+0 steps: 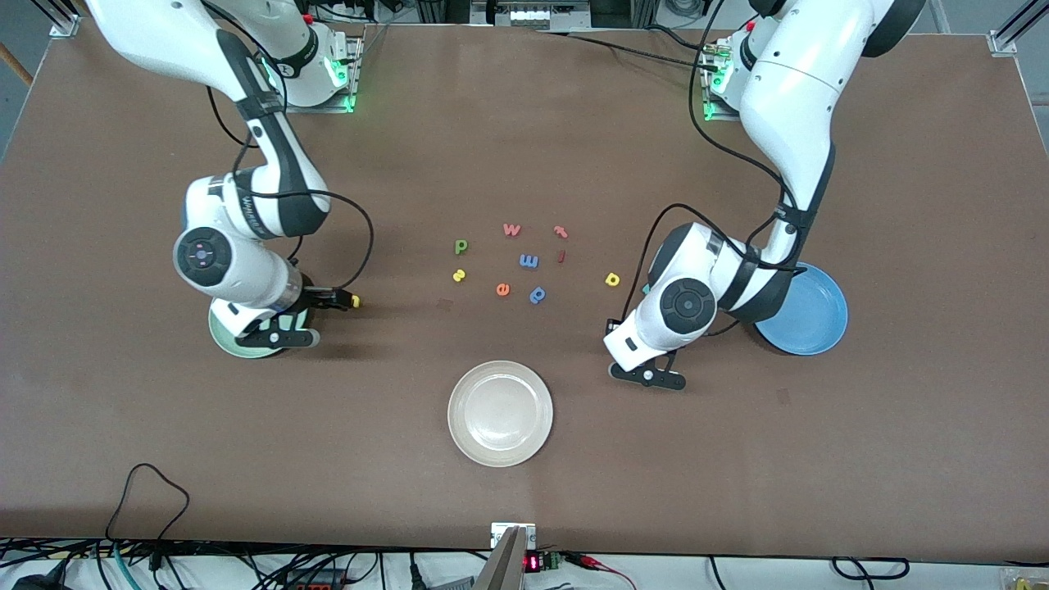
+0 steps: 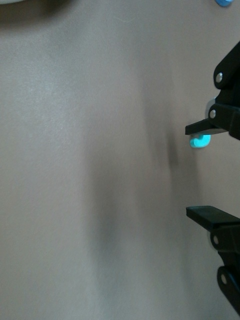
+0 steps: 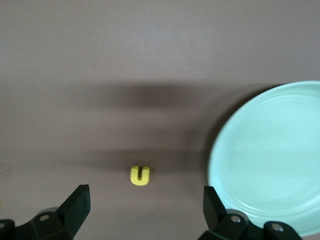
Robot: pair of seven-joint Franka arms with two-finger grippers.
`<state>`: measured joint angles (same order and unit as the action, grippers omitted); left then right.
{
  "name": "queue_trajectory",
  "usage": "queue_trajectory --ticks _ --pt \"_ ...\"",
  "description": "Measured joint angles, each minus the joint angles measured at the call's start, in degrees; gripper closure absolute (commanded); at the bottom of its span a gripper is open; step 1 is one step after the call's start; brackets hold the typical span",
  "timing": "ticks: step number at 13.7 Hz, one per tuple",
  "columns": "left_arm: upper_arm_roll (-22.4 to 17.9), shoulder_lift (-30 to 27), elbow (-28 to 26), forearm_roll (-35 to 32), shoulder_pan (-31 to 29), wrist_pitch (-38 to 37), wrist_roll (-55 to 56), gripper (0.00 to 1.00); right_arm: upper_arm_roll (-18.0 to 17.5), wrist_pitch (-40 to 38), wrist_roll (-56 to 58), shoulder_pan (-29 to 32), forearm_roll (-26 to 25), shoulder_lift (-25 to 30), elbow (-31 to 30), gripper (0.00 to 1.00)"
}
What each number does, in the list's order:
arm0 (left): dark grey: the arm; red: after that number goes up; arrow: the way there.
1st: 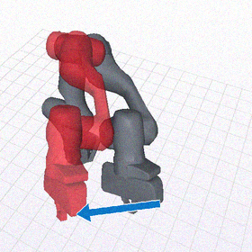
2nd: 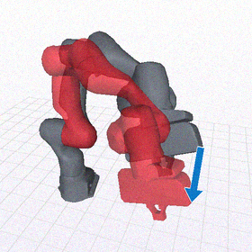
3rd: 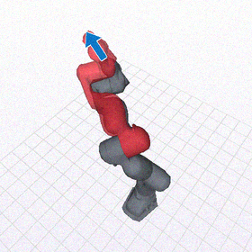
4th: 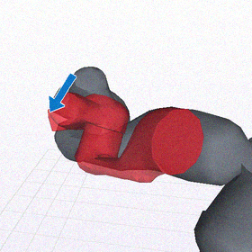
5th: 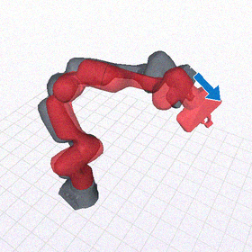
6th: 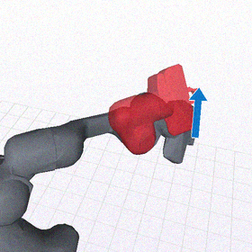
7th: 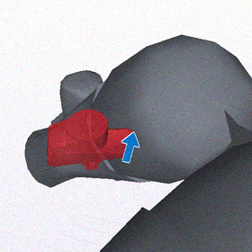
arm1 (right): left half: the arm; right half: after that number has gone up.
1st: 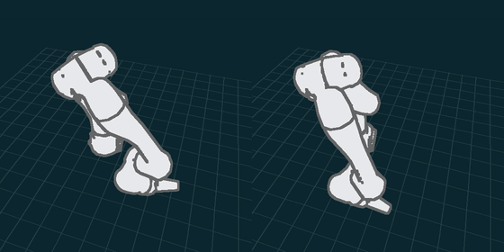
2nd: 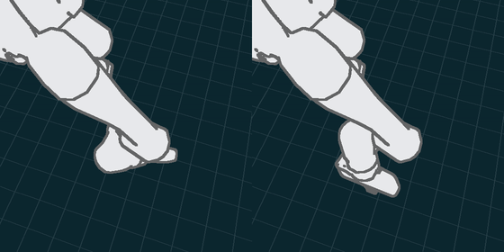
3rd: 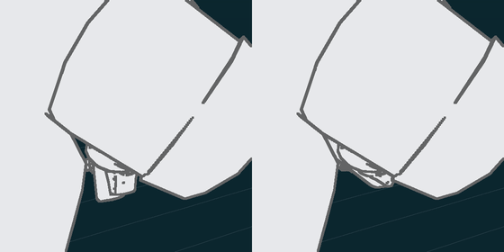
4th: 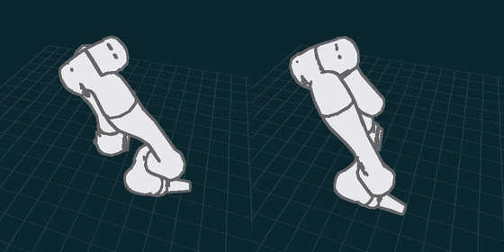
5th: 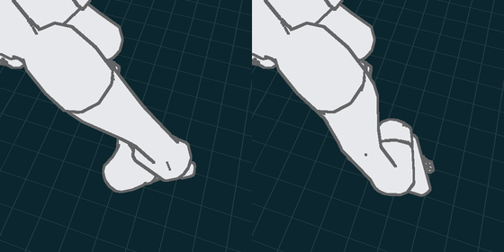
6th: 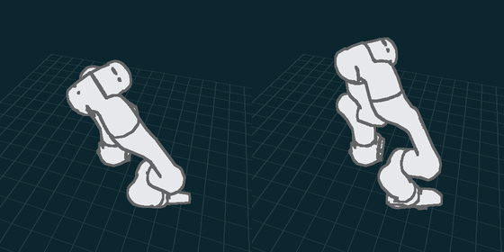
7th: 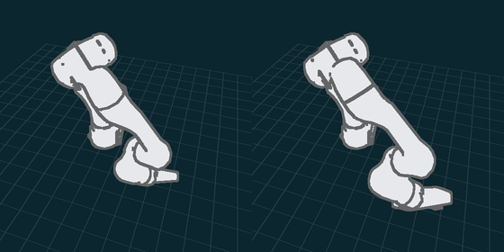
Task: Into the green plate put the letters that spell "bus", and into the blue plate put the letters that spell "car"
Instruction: 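Close the right gripper on yellow u while the left gripper grasps cyan letter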
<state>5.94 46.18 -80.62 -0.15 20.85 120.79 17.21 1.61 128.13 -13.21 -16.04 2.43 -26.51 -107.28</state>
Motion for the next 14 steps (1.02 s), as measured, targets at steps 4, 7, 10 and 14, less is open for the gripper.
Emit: queue_trajectory --ticks 4,7,10,14 --pt "0.01 2.11 0.0 2.7 1.13 0.42 0.81 0.37 0.01 2.43 -5.18 -0.78 0.0 -2.57 -0.37 0.0" --pt "0.02 3.23 -0.01 3.76 2.17 0.49 0.84 0.39 0.0 3.25 -10.09 -1.88 0.0 -4.42 -0.38 0.0" --pt "0.02 3.55 -0.27 3.9 2.8 1.3 1.14 0.43 0.01 4.03 -11.46 -2.42 0.0 -5.79 -0.38 0.07" --pt "-0.1 3.64 -0.33 3.9 2.78 1.6 1.15 0.48 0.02 4.24 -11.48 -2.43 0.0 -6.19 -0.38 0.37"
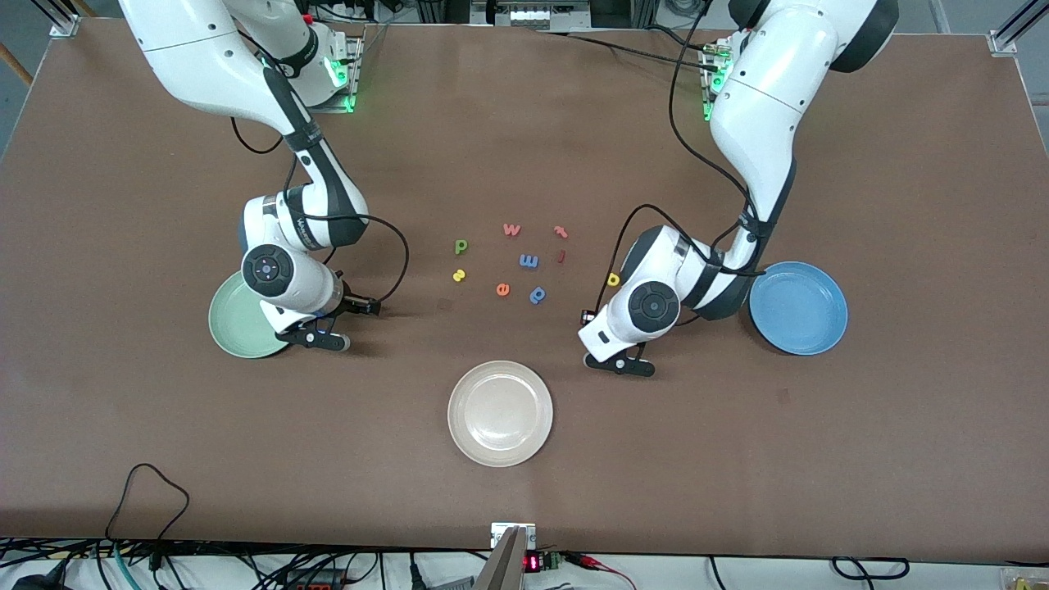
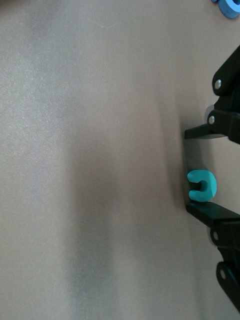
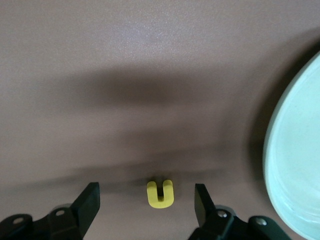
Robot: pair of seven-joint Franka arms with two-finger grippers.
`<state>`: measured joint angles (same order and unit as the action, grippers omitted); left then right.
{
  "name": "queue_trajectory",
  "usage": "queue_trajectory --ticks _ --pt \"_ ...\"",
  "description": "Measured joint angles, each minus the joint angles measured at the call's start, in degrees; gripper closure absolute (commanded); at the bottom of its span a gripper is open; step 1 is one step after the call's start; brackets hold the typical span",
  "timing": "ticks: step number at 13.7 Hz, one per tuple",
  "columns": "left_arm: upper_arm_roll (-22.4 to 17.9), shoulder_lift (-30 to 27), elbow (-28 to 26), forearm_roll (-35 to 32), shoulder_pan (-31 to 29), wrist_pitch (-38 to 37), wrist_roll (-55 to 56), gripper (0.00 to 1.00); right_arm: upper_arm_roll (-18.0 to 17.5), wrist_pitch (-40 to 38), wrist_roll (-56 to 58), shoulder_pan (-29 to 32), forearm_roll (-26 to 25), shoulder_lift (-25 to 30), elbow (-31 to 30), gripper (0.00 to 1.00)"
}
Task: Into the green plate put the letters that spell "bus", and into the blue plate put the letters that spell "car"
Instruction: 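Close the right gripper on yellow u while the left gripper grasps cyan letter, then drop the yellow u on green plate while the left gripper drops cyan letter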
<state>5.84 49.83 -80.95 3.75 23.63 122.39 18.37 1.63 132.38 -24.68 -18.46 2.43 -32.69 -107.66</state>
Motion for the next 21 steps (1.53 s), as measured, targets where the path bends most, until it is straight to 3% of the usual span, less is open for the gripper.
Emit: queue_trajectory --ticks 3,9,14,21 --pt "-0.23 0.0 -0.15 0.0 -0.03 0.0 0.0 0.6 0.0 -0.02 0.34 -0.22 -0.07 -0.01 0.0 0.37" --pt "-0.17 -0.1 -0.15 0.0 -0.08 0.02 -0.01 0.68 0.02 -2.01 3.6 -0.4 -0.1 -0.06 -0.07 0.36" --pt "-0.27 -0.4 -0.24 0.11 -0.23 -0.03 0.0 0.87 0.05 -3.46 5.43 -0.4 -0.1 -0.08 -0.15 0.36" --pt "-0.7 -0.61 -0.23 0.12 -0.76 -0.1 0.0 0.92 0.11 -2.98 5.75 -0.4 -0.1 -1.64 -0.18 0.38"
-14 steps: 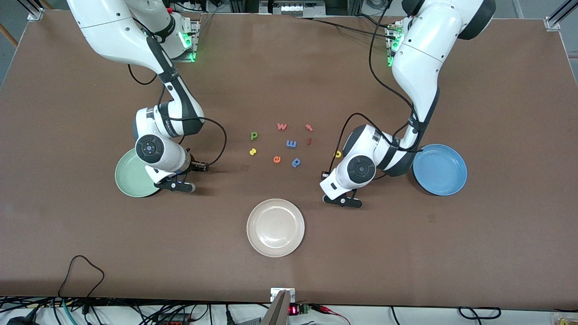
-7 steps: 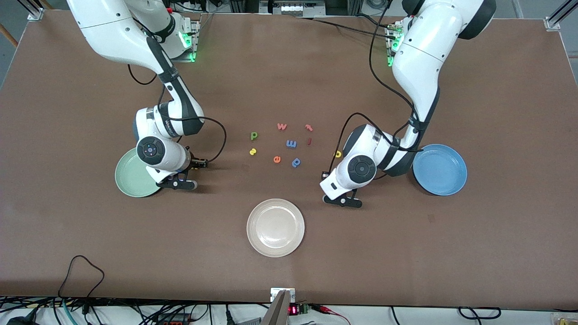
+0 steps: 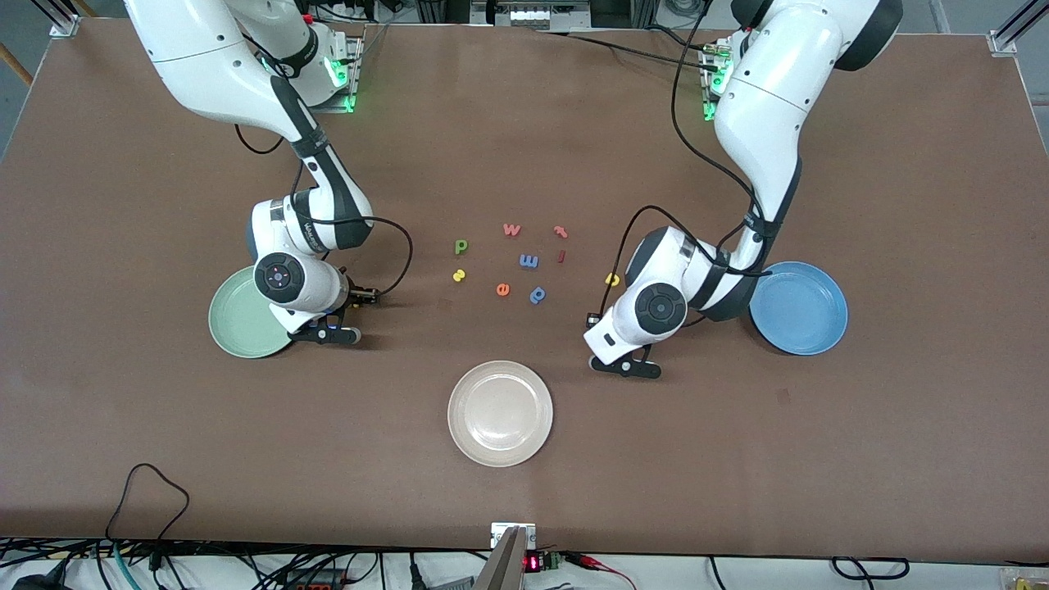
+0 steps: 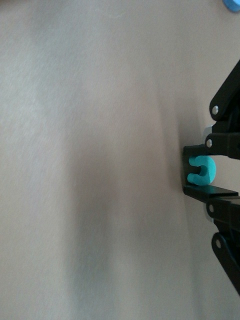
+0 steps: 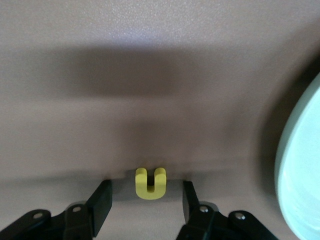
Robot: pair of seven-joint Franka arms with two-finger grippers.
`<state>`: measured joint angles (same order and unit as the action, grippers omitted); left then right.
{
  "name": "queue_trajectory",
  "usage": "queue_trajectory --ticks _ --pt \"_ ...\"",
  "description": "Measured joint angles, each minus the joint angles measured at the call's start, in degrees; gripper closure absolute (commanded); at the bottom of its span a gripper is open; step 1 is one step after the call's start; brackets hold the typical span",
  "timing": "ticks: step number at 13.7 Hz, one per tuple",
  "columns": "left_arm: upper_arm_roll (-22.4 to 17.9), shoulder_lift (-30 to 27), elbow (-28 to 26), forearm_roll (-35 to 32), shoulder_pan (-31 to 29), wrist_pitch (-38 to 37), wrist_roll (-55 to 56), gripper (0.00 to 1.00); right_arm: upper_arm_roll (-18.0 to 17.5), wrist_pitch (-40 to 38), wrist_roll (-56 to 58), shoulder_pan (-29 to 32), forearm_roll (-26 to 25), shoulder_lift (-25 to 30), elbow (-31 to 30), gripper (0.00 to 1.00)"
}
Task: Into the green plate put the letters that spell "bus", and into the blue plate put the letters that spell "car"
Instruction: 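Drop the yellow u on green plate while the left gripper drops cyan letter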
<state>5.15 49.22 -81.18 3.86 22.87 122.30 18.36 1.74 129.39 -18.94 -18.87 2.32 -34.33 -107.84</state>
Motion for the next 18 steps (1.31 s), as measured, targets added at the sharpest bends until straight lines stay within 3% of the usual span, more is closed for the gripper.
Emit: queue_trajectory --ticks 3,6,9,14,15,16,17,18 --pt "-0.66 -3.02 0.44 0.0 -3.16 -3.84 -0.05 0.92 -0.01 0.0 0.1 -0.01 0.0 0.01 0.04 0.66" --pt "-1.19 -8.82 0.42 -0.07 -9.91 -13.1 -3.8 0.92 -0.13 0.0 0.17 -0.03 0.02 0.17 0.31 0.9" --pt "-1.56 -10.93 -1.77 -2.62 -18.06 -18.64 -11.05 0.9 -0.15 -0.09 0.21 -0.02 0.02 0.23 0.33 0.99" --pt "-1.63 -11.5 -10.46 -3.31 -27.93 -15.27 -22.42 0.87 0.88 -0.37 4.67 0.55 0.01 0.67 1.28 1.0" --pt "-1.62 -11.62 -12.47 -3.31 -28.5 -13.23 -22.78 0.77 1.19 -1.41 5.6 1.15 0.0 1.48 1.89 1.0" --pt "-1.6 -11.82 -14.62 -3.32 -28.6 -11.14 -22.87 0.56 1.55 -2.92 6.64 1.84 -0.01 2.65 2.54 1.0" --pt "-1.48 -11.94 -16.52 -3.32 -28.57 -9.63 -22.87 0.43 2.31 -4.89 8.08 2.37 -0.02 3.86 3.28 1.0" --pt "-1.34 -12.03 -17.54 -3.32 -28.53 -9.06 -22.87 0.37 3.5 -6.65 9.87 2.64 -0.03 4.72 3.9 1.0"
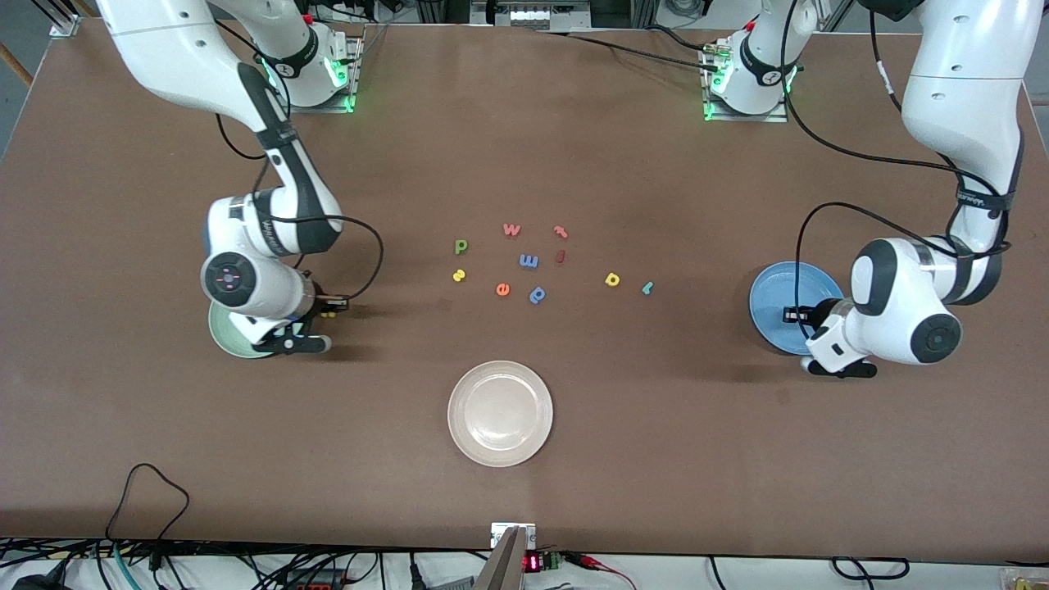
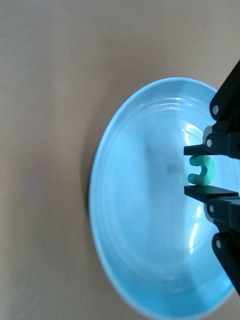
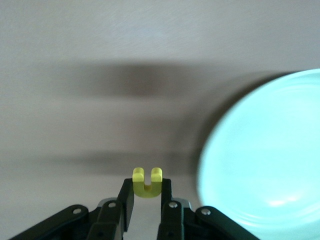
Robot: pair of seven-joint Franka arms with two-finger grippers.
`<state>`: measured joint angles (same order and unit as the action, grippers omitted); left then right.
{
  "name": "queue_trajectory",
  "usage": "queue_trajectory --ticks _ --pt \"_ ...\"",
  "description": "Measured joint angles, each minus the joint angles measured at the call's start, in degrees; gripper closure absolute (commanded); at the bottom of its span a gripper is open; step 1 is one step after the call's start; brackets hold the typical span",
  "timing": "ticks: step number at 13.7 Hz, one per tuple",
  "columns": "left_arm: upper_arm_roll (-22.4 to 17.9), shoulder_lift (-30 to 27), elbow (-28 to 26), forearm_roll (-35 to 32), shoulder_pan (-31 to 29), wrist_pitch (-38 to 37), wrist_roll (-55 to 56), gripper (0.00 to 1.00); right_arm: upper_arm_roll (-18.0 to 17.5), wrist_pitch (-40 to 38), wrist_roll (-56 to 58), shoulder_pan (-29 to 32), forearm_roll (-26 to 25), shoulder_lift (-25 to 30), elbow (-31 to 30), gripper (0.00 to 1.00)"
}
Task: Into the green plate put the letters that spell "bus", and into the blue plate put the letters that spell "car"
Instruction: 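Drop the yellow u on green plate while the left gripper drops cyan letter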
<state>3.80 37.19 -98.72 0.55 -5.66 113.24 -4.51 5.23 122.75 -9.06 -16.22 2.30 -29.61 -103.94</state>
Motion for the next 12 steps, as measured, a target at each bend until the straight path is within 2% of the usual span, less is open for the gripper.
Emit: queue_trajectory --ticks 3,4,5,6,8,9,12 --pt "0.67 -2.11 -0.19 0.0 0.11 -1.18 0.02 0.34 3.09 -1.66 7.79 2.5 0.0 0.93 0.62 0.99" --pt "1.06 -3.58 -0.03 0.0 0.33 -2.0 0.03 0.34 3.29 -1.68 9.76 4.16 0.0 0.69 0.59 0.91" --pt "1.45 -5.02 0.15 0.0 0.79 -2.53 0.03 0.39 3.32 -1.66 11.43 5.78 0.0 0.27 0.54 0.69" --pt "1.79 -6.2 0.53 0.0 1.54 -2.85 0.03 0.42 3.33 -1.61 12.63 6.97 0.0 -0.22 0.53 0.43" --pt "2.25 -7.36 1.57 0.08 4.41 -3.14 0.5 0.49 3.31 -1.24 13.62 7.75 0.01 -1.16 0.54 0.17" --pt "2.37 -7.38 1.75 0.16 6.38 -3.14 1.8 0.5 3.21 -1.03 13.95 7.71 0.01 -1.38 0.54 0.1" --pt "2.64 -5.61 1.67 1.65 12.74 -1.67 7.82 0.52 2.41 -1.14 14.1 6.78 0.15 -0.9 0.92 0.08"
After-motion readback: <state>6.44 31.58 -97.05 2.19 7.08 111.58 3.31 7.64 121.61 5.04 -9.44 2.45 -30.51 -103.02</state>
